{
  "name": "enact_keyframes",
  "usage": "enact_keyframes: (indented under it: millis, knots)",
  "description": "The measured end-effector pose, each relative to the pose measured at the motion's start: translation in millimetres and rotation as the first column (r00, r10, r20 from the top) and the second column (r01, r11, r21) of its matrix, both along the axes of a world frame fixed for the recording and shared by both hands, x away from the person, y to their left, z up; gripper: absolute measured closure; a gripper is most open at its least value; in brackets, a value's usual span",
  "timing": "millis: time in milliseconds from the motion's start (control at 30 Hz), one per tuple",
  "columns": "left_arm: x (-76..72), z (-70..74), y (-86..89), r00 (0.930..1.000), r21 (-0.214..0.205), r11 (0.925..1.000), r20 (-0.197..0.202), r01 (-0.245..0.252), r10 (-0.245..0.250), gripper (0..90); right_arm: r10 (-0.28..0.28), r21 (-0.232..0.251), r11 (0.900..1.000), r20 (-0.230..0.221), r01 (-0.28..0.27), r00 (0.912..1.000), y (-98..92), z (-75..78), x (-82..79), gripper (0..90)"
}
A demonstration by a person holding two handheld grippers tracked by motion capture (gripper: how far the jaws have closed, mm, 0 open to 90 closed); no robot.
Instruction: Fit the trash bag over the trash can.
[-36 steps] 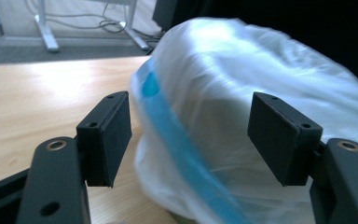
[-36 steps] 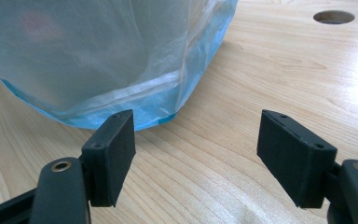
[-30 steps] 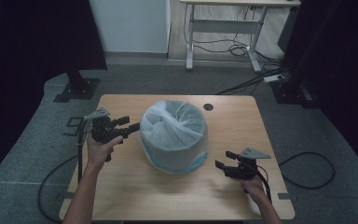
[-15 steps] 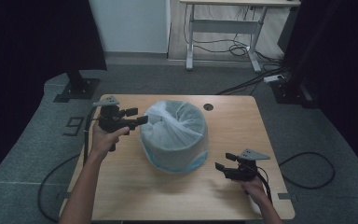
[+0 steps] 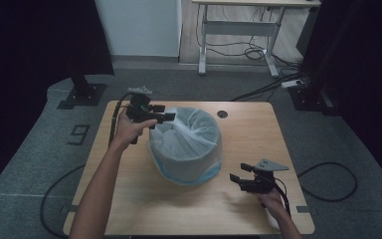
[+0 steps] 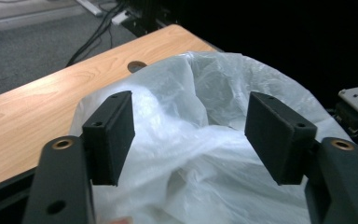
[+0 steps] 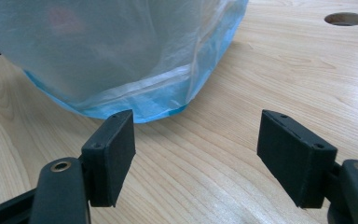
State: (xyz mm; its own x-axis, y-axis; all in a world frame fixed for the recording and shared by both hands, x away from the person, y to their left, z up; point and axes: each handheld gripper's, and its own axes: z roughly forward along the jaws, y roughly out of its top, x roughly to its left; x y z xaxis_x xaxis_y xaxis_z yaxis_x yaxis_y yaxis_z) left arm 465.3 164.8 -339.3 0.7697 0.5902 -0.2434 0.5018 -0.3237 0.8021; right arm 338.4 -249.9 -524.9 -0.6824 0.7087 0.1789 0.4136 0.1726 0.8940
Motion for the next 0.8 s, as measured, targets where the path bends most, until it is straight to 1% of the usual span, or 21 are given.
enact_keyframes:
  millis: [100, 167, 200, 300, 367, 433, 467, 533, 567, 600, 667, 733, 800]
  knots:
    - [8.4, -0.9, -5.4, 0.9995, 0.033, 0.9991, -0.019, 0.027, -0.026, 33.3, -0.005, 0.003, 1.0, 0.003, 0.005, 1.0, -1.3, 0.9, -0.3, 27.1]
    - [11.9, -2.4, -7.8, 0.9988, 0.03, 0.9988, -0.031, 0.039, -0.038, 33.6, -0.006, 0.008, 1.0, 0.004, 0.006, 1.0, -2.4, 1.9, -0.8, 27.0]
    - [14.4, -4.3, -10.3, 0.9981, 0.027, 0.9987, -0.044, 0.044, -0.043, 33.6, -0.007, 0.009, 0.9999, 0.003, 0.007, 1.0, -2.7, 2.1, -0.9, 27.0]
    - [17.8, -6.8, -15.9, 0.9965, 0.044, 0.9973, -0.062, 0.059, -0.056, 34.2, -0.014, 0.012, 0.9998, -0.002, 0.014, 0.9999, -2.8, 1.7, -0.7, 27.0]
    - [19.6, -8.0, -21.9, 0.9956, 0.052, 0.9962, -0.067, 0.069, -0.066, 34.2, -0.037, 0.01, 0.9993, -0.004, 0.037, 0.9993, -2.8, 1.7, -0.2, 26.8]
    - [22.1, -9.5, -29.5, 0.9949, 0.08, 0.9946, -0.08, 0.067, -0.061, 35.1, -0.052, 0.031, 0.9982, -0.009, 0.052, 0.9986, -4.4, 2.1, 0.7, 26.8]
    - [23.0, -10.0, -33.8, 0.9944, 0.1, 0.9924, -0.085, 0.071, -0.063, 35.5, -0.058, 0.04, 0.9974, -0.014, 0.059, 0.9982, -5.3, 2.5, 0.9, 26.8]
    - [24.0, -10.1, -42.3, 0.9931, 0.155, 0.9845, -0.097, 0.082, -0.067, 36.3, -0.065, 0.047, 0.9967, -0.019, 0.066, 0.9977, -7.2, 2.8, 0.8, 27.0]
    - [24.0, -10.3, -45.7, 0.9928, 0.172, 0.9814, -0.098, 0.086, -0.07, 36.7, -0.065, 0.05, 0.9966, -0.019, 0.066, 0.9977, -7.8, 2.5, 0.6, 27.1]
    - [24.5, -10.7, -48.6, 0.9915, 0.184, 0.9786, -0.108, 0.092, -0.073, 37.4, -0.064, 0.051, 0.9966, -0.02, 0.064, 0.9978, -8.2, 2.3, 0.3, 27.3]
    - [25.2, -12.6, -53.3, 0.9893, 0.218, 0.9703, -0.123, 0.105, -0.08, 37.4, -0.059, 0.049, 0.997, -0.02, 0.06, 0.998, -8.0, 2.3, -0.3, 27.3]
    - [26.1, -15.1, -56.5, 0.9865, 0.24, 0.9637, -0.141, 0.116, -0.084, 37.4, -0.053, 0.048, 0.9974, -0.019, 0.054, 0.9984, -7.0, 2.8, -0.5, 27.3]
    - [26.9, -17.4, -58.5, 0.9852, 0.26, 0.9583, -0.151, 0.119, -0.081, 37.5, -0.047, 0.046, 0.9978, -0.016, 0.048, 0.9988, -5.6, 3.4, -1.2, 27.3]
